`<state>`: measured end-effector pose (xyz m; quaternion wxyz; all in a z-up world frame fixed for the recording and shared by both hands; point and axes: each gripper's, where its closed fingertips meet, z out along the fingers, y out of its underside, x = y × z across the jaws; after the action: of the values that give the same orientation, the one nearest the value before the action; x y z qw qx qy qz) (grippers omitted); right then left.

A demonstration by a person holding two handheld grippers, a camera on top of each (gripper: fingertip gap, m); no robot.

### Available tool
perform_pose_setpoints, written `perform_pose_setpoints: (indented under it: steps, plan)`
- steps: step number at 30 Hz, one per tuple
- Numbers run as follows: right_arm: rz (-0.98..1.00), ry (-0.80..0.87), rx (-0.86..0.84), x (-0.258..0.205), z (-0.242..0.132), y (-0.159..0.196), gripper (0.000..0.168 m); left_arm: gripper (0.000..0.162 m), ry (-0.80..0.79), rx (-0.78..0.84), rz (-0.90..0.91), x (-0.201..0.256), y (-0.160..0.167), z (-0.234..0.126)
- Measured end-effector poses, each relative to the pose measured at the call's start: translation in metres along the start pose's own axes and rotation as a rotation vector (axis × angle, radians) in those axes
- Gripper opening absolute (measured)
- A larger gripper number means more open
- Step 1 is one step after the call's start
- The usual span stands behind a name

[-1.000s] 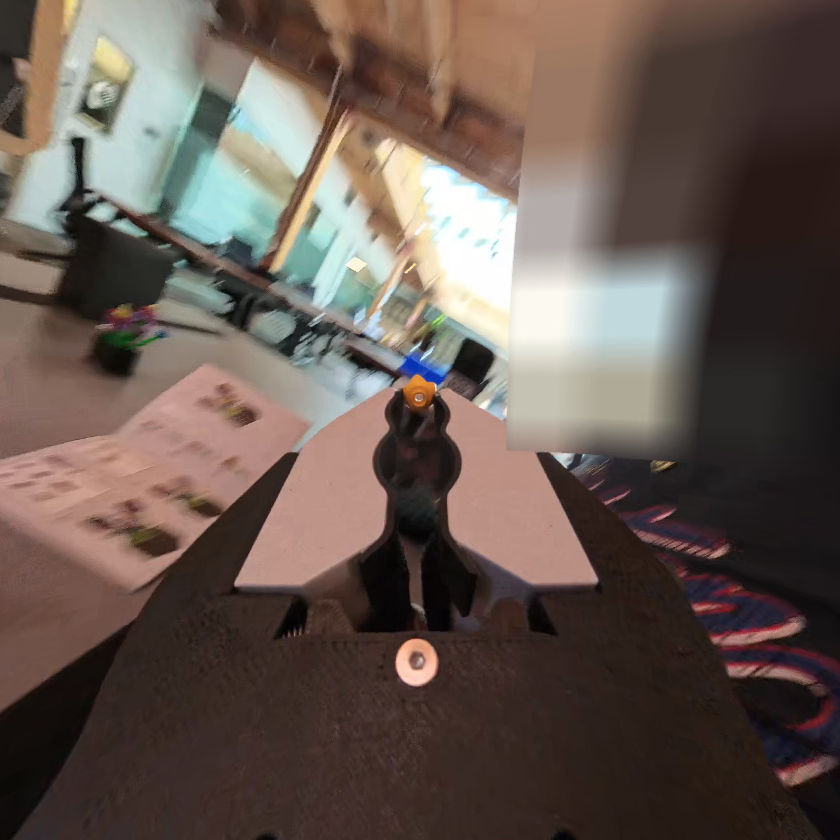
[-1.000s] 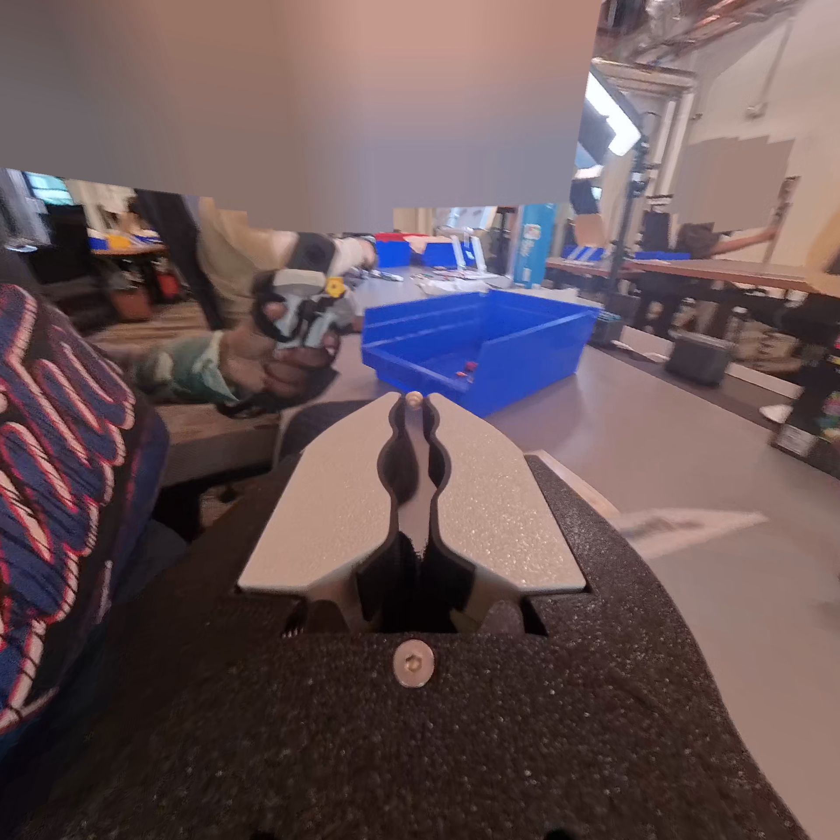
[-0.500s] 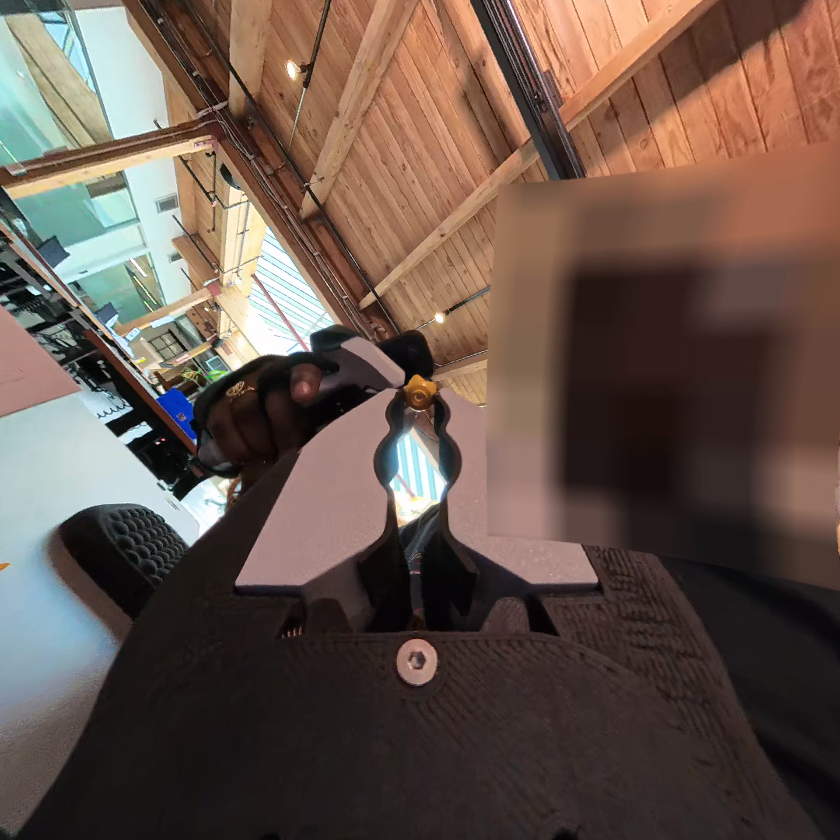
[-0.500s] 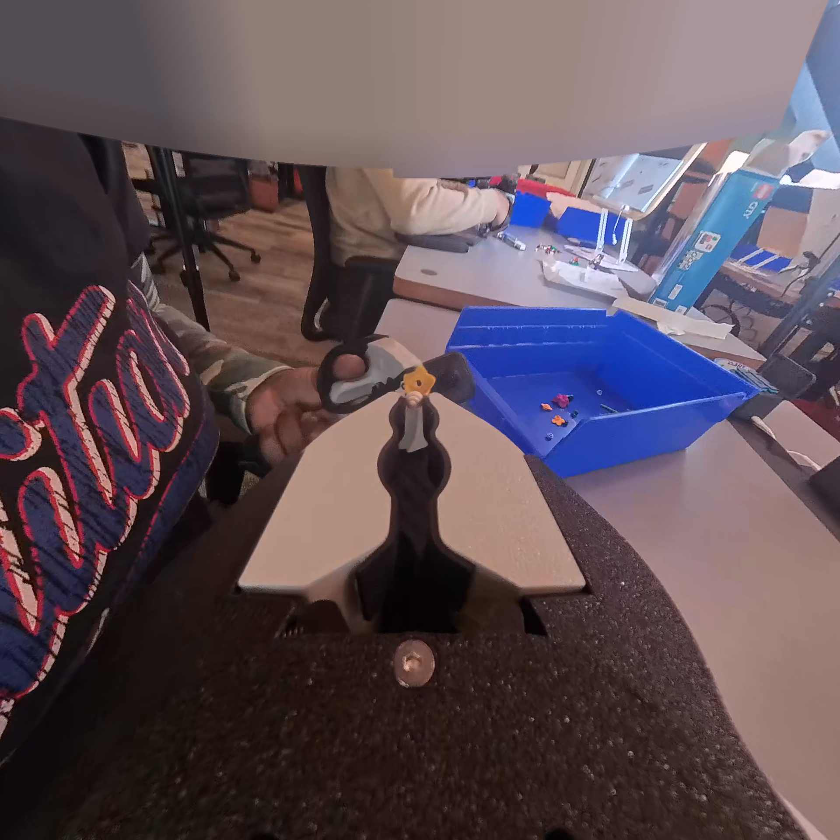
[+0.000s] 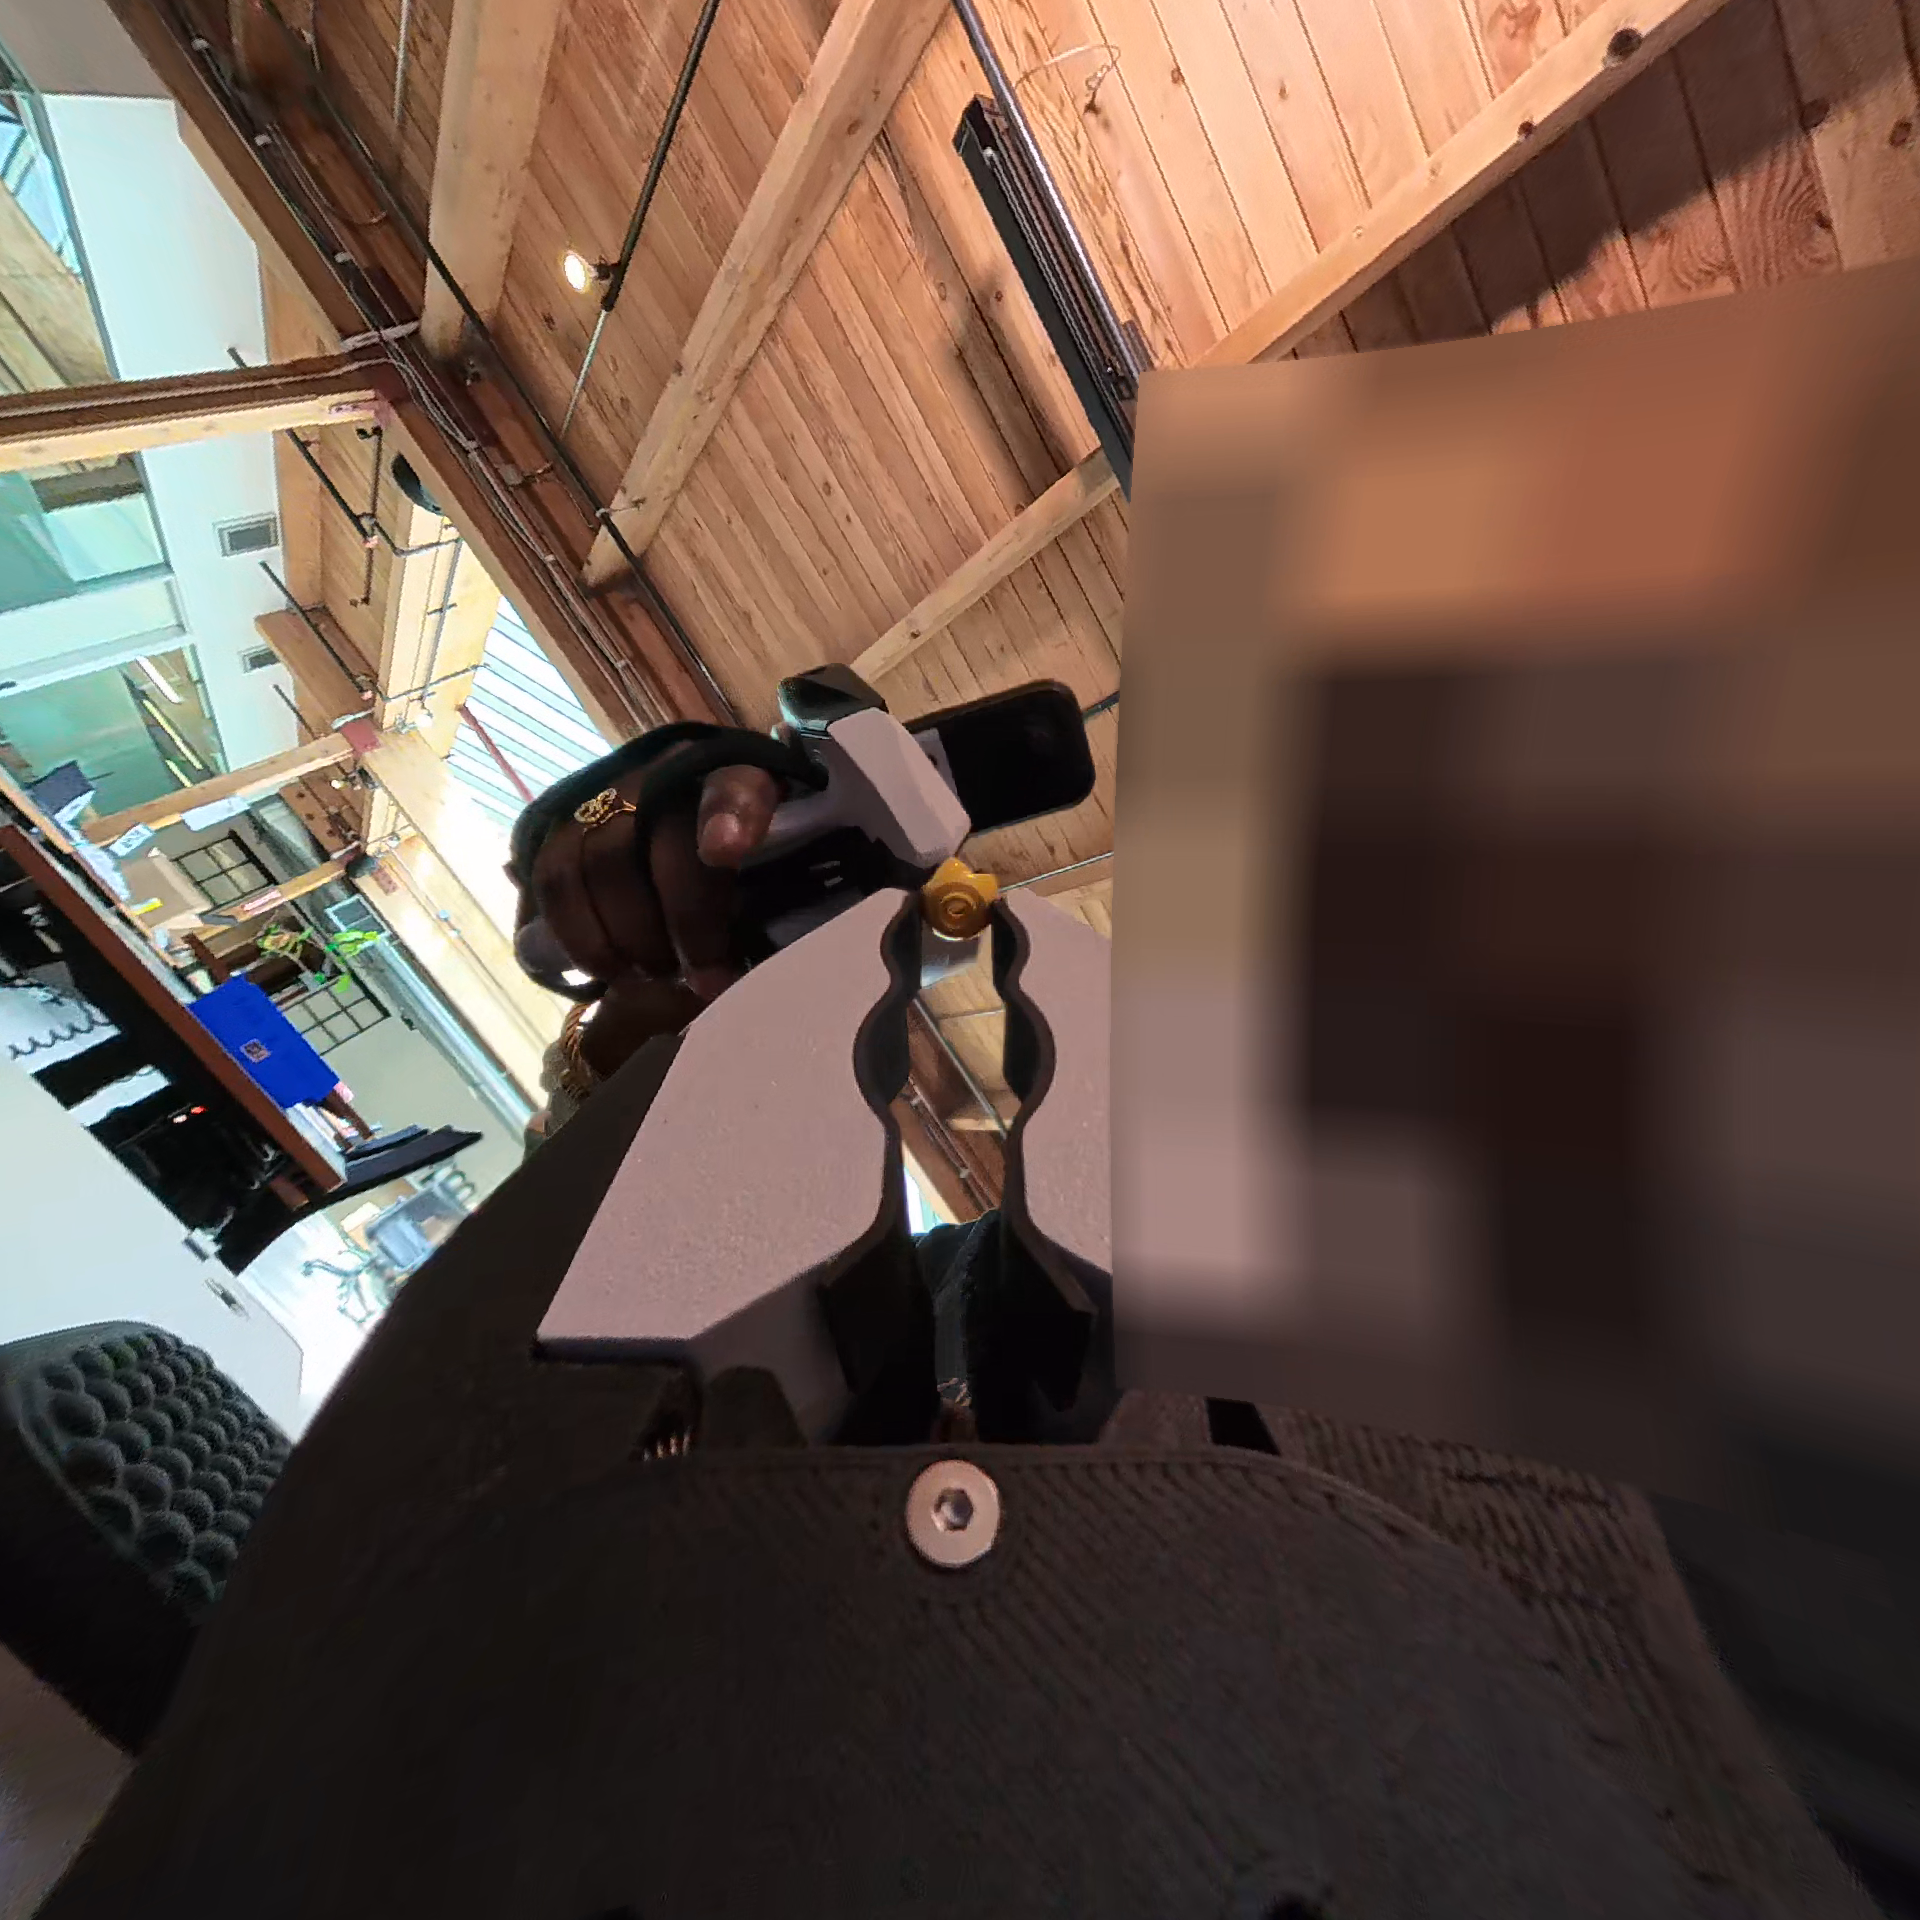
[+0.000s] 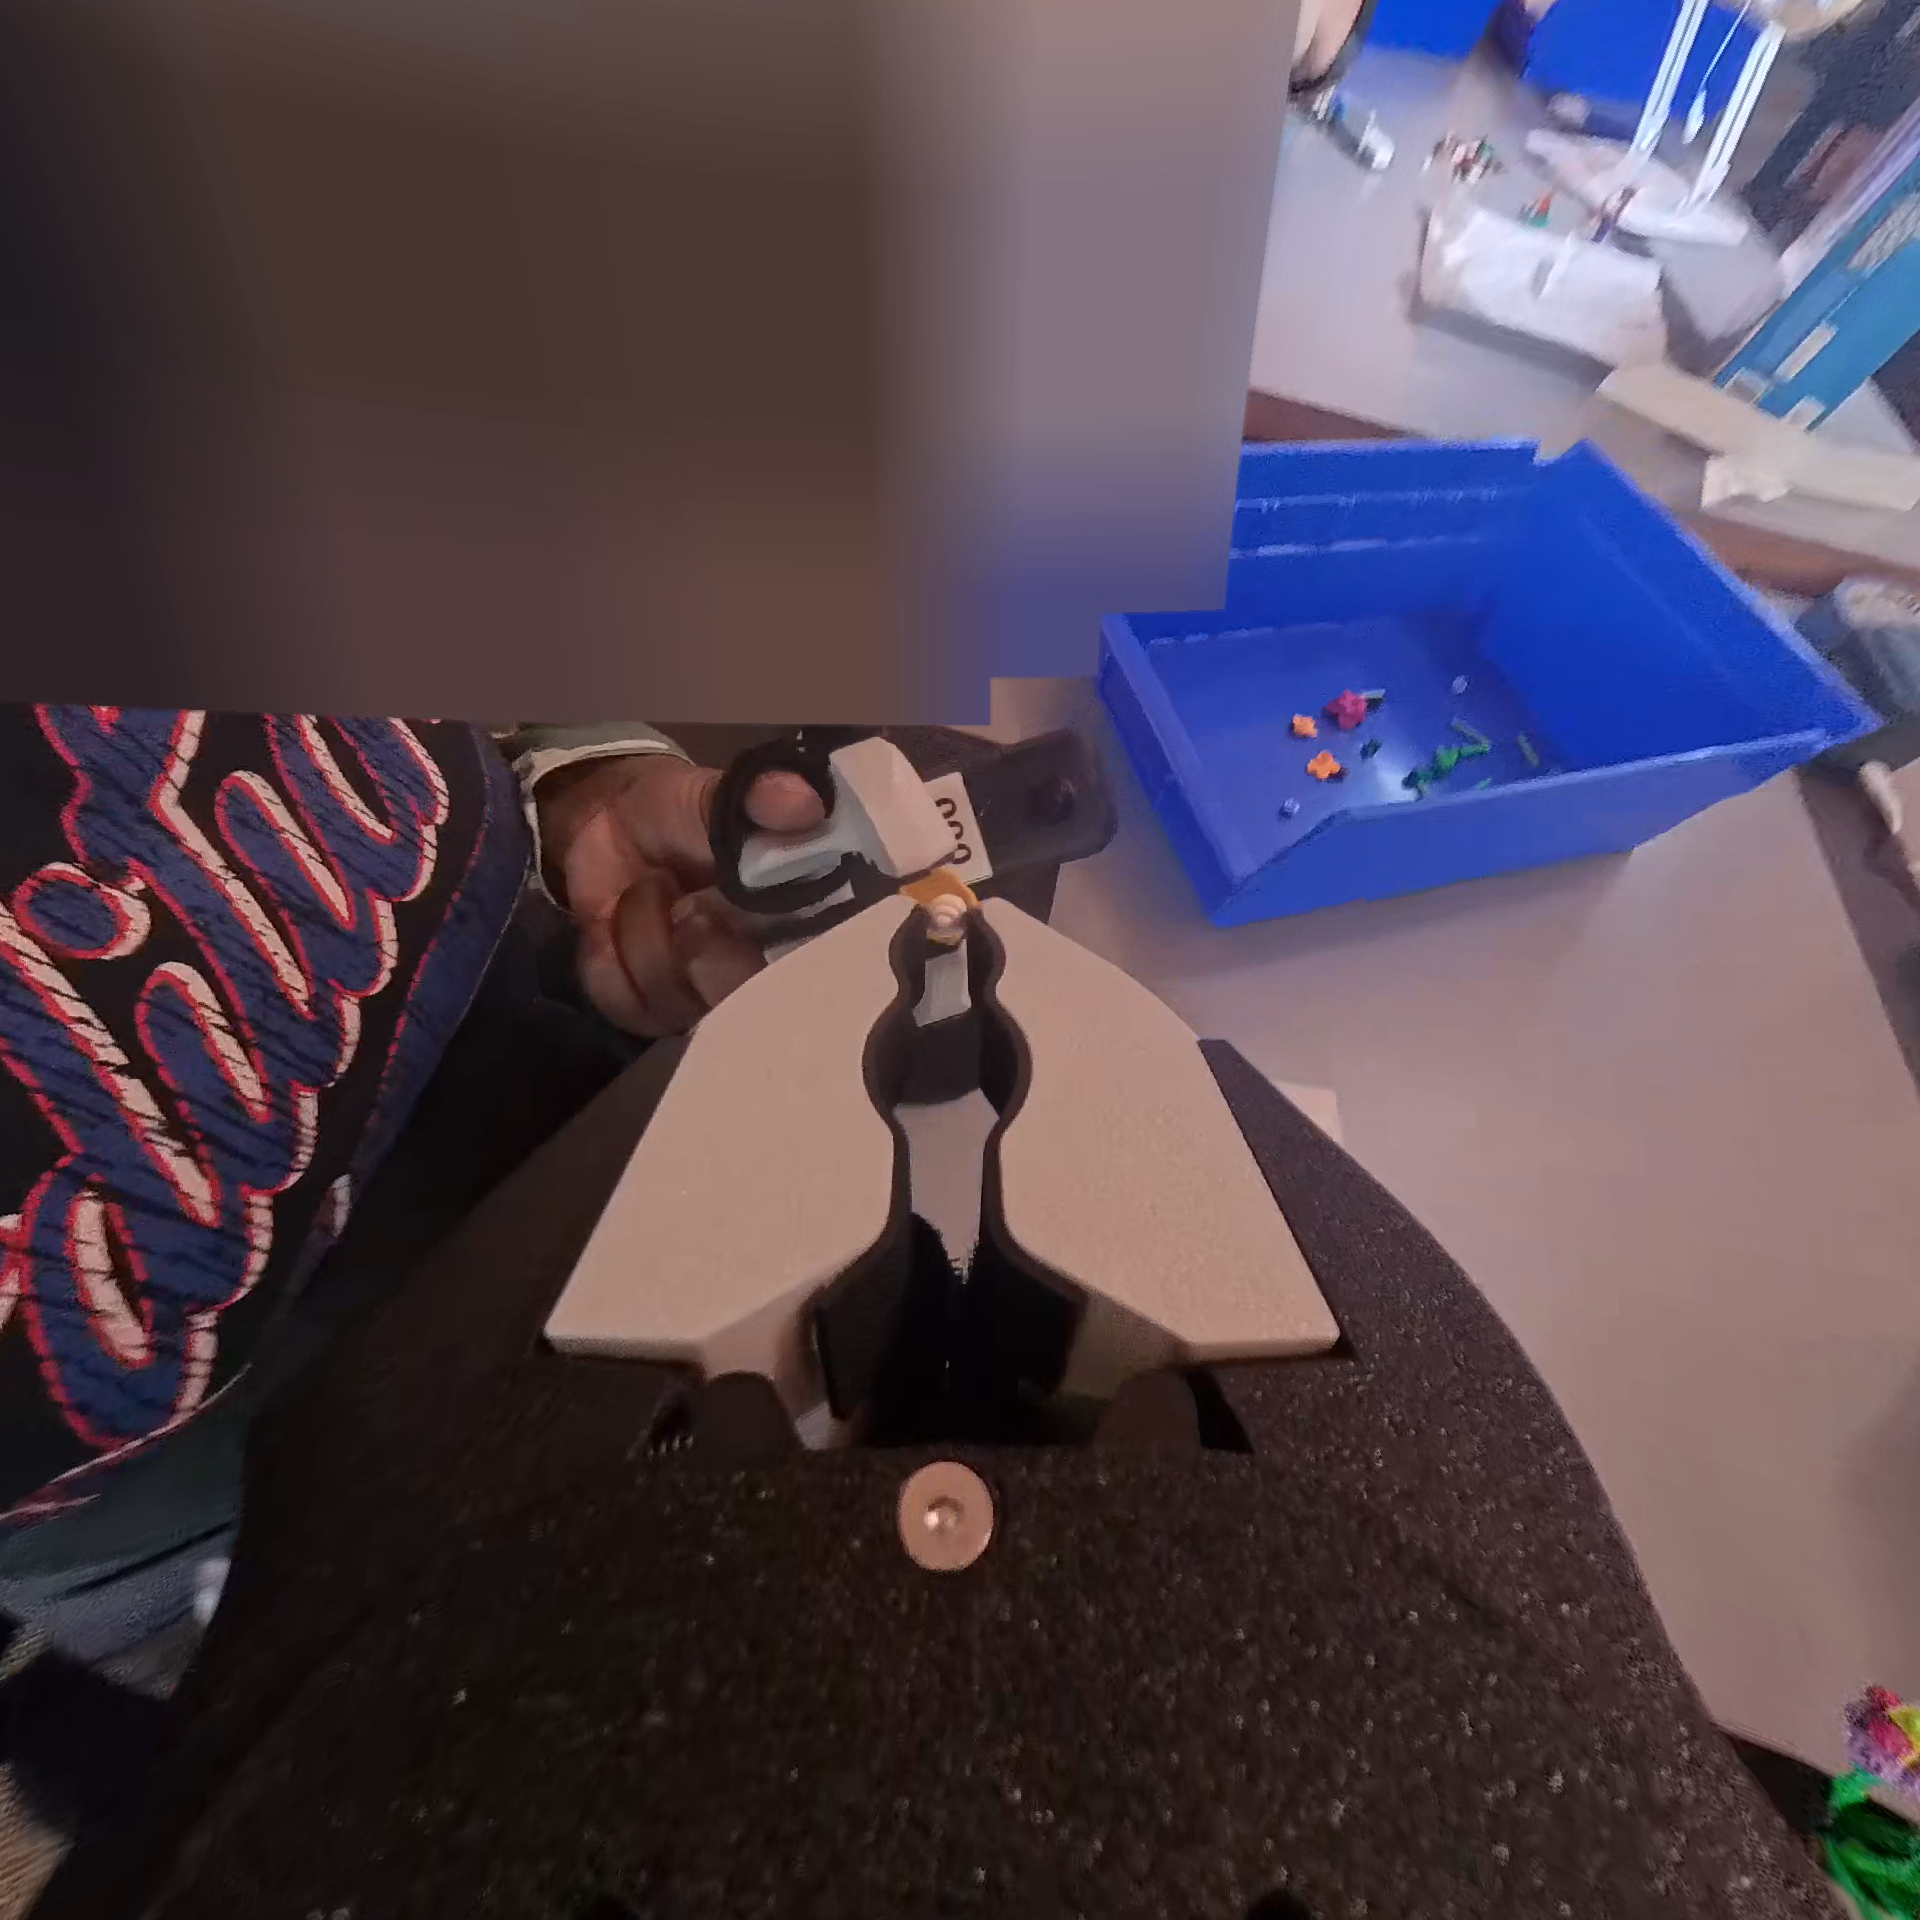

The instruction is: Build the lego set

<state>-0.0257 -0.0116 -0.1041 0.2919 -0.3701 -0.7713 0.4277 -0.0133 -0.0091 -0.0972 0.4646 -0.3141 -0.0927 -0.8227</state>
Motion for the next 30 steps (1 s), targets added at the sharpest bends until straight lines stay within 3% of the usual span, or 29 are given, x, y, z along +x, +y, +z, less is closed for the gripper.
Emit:
perform_pose_setpoints:
  steps: [5,15,30]
  plan:
    - [0.079,-0.052,-0.112,0.002,-0.009,0.000,0.007,0.013,0.058,0.018,-0.038,-0.002,0.001,0.010]
    - [0.042,-0.001,-0.296,0.013,-0.033,-0.006,0.008,0.013,0.183,0.074,-0.062,-0.007,-0.005,0.035]
    - [0.031,0.065,-0.284,0.012,-0.043,-0.006,0.008,0.013,0.233,0.062,-0.095,-0.014,-0.001,0.048]
